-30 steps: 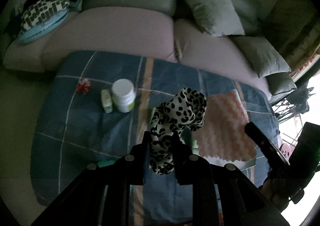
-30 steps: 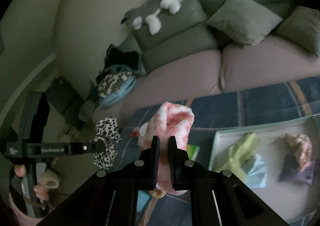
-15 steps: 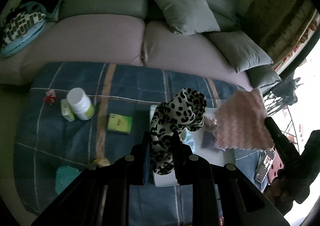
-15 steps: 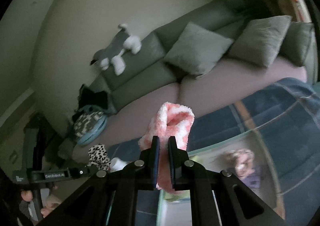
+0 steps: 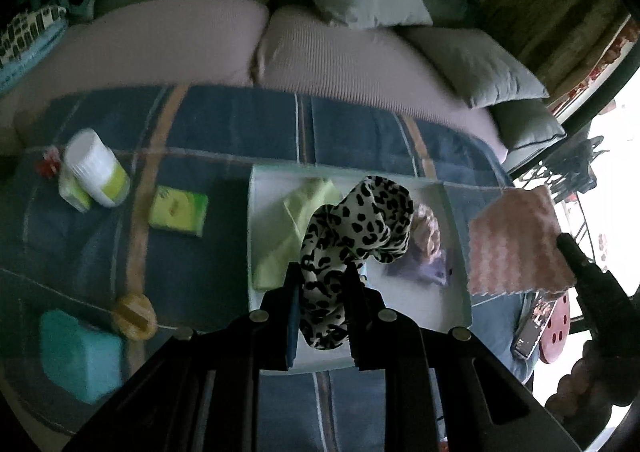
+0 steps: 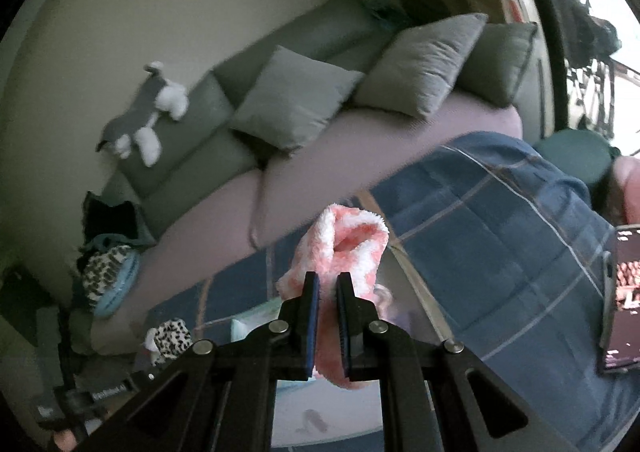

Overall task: Organize soft objects
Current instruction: 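Carry the pink fuzzy cloth and leopard scrunchie over the white tray with both tools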

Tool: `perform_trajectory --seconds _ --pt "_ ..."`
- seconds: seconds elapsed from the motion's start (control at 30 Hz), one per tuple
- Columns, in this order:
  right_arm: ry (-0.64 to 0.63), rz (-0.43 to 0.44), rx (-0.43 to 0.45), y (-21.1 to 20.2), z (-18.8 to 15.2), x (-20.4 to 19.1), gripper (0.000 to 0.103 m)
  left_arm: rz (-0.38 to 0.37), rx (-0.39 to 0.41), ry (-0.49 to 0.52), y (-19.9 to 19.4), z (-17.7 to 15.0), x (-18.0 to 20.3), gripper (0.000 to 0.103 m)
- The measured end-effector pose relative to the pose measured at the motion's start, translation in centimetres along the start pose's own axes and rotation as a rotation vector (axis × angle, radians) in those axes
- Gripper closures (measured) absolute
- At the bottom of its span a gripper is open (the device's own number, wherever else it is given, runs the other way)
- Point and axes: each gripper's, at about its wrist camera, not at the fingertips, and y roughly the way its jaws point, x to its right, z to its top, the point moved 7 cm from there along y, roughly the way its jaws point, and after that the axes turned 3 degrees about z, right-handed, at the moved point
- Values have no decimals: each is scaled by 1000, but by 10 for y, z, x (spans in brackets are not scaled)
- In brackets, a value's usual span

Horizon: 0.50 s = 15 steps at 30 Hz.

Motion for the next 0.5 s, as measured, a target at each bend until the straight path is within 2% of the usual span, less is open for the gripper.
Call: perform_trajectory --seconds 0.27,0.5 --pt "-17 -63 -48 7 -8 9 93 5 -91 -20 53 -32 7 82" --pt "-68 -105 -141 30 -31 6 93 23 -148 1 83 -52 8 82"
